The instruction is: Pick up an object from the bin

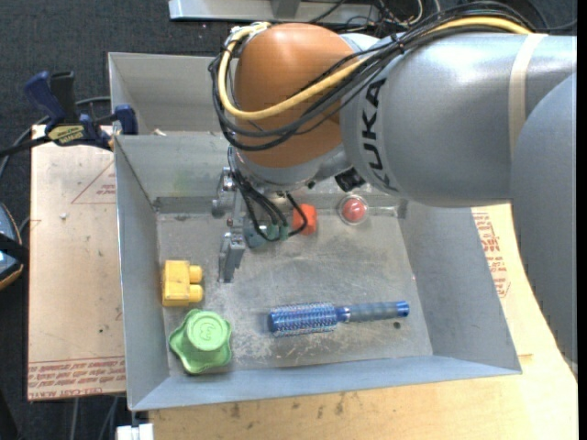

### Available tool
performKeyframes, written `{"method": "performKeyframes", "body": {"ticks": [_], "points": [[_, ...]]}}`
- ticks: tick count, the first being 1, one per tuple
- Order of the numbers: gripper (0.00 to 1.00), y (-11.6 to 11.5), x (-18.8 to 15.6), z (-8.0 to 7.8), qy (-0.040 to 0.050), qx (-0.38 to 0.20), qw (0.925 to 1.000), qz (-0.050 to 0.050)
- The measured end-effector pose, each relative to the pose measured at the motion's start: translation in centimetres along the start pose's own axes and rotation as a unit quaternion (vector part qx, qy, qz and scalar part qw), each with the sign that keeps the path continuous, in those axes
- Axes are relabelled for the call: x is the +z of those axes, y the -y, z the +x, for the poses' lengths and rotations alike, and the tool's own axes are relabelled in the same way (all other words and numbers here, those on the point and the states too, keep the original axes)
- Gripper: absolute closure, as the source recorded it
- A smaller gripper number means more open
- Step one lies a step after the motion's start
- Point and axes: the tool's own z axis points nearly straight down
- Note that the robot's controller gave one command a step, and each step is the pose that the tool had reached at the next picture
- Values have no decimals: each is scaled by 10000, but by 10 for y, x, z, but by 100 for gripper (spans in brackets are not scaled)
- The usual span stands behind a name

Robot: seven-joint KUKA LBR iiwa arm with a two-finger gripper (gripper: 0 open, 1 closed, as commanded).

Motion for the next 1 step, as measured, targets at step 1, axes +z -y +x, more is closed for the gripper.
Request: {"method": "performKeyframes", "body": {"ticks": [1], "points": [[0, 105, 40, 12, 15, 444, 9990, 16]]}}
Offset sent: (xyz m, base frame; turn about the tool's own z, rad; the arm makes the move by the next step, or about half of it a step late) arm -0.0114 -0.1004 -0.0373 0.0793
